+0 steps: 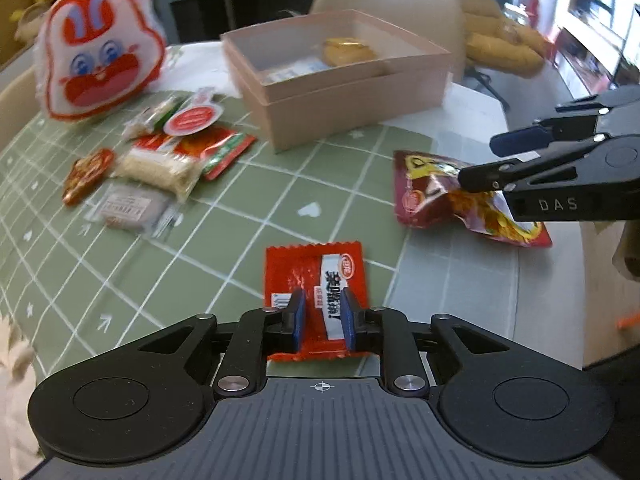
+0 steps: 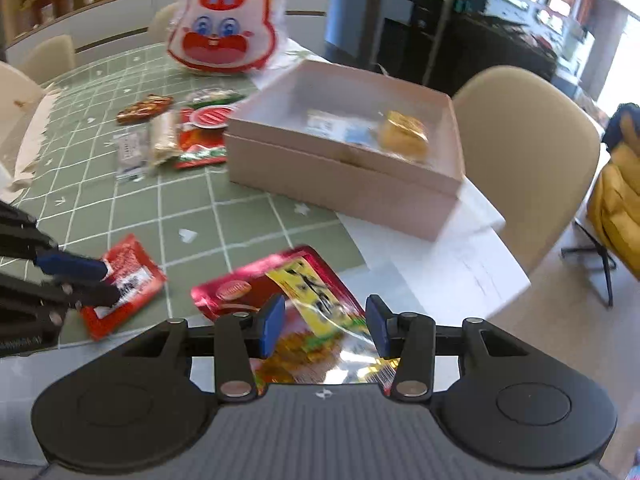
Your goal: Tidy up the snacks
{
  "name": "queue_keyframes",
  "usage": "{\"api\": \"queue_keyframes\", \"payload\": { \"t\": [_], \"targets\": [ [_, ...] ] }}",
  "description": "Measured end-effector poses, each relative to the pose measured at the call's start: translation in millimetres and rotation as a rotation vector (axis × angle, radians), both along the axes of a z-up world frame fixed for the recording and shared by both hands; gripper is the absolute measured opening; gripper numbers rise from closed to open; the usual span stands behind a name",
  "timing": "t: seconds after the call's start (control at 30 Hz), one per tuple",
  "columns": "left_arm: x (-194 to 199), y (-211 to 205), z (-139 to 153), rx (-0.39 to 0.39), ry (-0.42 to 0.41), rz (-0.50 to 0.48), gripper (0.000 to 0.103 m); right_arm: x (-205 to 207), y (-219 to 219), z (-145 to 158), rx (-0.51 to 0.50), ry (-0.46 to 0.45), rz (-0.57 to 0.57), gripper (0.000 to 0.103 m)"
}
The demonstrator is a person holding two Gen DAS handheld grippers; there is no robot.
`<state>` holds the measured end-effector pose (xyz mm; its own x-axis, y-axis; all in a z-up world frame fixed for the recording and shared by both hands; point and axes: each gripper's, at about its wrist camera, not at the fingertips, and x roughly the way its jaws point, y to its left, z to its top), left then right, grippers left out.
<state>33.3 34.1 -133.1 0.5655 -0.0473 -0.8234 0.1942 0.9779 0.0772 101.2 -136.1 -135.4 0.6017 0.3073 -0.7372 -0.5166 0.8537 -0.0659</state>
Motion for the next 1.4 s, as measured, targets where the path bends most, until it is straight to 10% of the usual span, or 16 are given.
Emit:
{"api": "queue_keyframes", "payload": {
  "t": [0.63, 0.9, 1.4],
  "targets": [
    [-1, -28, 4, 0.013, 0.019, -0.164, 0.029, -16, -18, -9, 0.078, 0.029, -0.010, 0.049],
    [-2, -36, -5, -0.009, 0.034, -0.222, 0.067, -18, -19, -9, 0.086, 0.033, -0.009, 0.049],
    [18, -7, -11, -0.072, -0.016, -0.054, 0.070, -21, -19, -10, 0.078, 0.031, 0.028, 0.051]
  ]
}}
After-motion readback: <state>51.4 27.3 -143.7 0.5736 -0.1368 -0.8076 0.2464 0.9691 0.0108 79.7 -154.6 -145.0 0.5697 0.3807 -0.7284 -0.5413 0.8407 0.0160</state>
